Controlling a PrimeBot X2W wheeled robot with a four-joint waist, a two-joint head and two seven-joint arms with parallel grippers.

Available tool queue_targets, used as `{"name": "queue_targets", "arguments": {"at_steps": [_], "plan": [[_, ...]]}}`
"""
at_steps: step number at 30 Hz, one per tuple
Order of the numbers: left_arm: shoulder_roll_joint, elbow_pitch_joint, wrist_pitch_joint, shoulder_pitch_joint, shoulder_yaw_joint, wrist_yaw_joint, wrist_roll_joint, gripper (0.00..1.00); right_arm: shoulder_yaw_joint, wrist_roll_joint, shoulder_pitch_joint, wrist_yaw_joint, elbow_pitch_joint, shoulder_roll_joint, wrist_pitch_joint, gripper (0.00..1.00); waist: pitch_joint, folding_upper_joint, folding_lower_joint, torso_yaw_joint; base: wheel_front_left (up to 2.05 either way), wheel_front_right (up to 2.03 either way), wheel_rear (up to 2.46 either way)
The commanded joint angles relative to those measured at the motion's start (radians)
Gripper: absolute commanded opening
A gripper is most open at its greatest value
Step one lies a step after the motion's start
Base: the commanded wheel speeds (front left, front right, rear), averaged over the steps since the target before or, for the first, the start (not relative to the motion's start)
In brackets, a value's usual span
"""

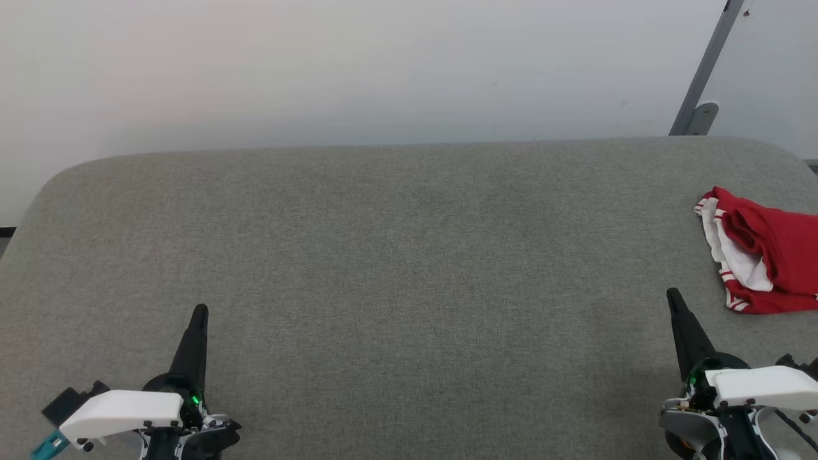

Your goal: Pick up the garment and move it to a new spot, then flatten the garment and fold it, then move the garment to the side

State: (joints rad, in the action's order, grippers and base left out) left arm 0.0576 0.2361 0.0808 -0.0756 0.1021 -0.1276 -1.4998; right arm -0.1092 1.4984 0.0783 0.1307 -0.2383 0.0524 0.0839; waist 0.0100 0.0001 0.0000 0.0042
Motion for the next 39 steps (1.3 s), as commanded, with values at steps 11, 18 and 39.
{"name": "queue_targets", "arguments": {"at_steps": [11, 18, 39], "plan": [[-0.005, 0.007, 0.027, -0.031, 0.011, -0.005, -0.083, 0.0, -0.006, 0.084, 0.031, 0.0, -0.006, -0.002, 0.025, 0.0, -0.008, -0.0001, 0.0, -0.003, 0.0, 0.0, 0.0], [-0.007, 0.009, 0.035, -0.041, 0.014, -0.006, -0.115, 0.0, -0.006, 0.116, 0.036, 0.0, -0.008, -0.003, 0.034, 0.0, -0.013, -0.0001, 0.0, -0.004, 0.0, 0.0, 0.0], [-0.007, 0.009, 0.036, -0.04, 0.014, -0.006, -0.114, 0.0, -0.006, 0.116, 0.034, 0.0, -0.008, -0.003, 0.033, 0.0, -0.013, -0.0001, 0.0, -0.004, 0.0, 0.0, 0.0]]}}
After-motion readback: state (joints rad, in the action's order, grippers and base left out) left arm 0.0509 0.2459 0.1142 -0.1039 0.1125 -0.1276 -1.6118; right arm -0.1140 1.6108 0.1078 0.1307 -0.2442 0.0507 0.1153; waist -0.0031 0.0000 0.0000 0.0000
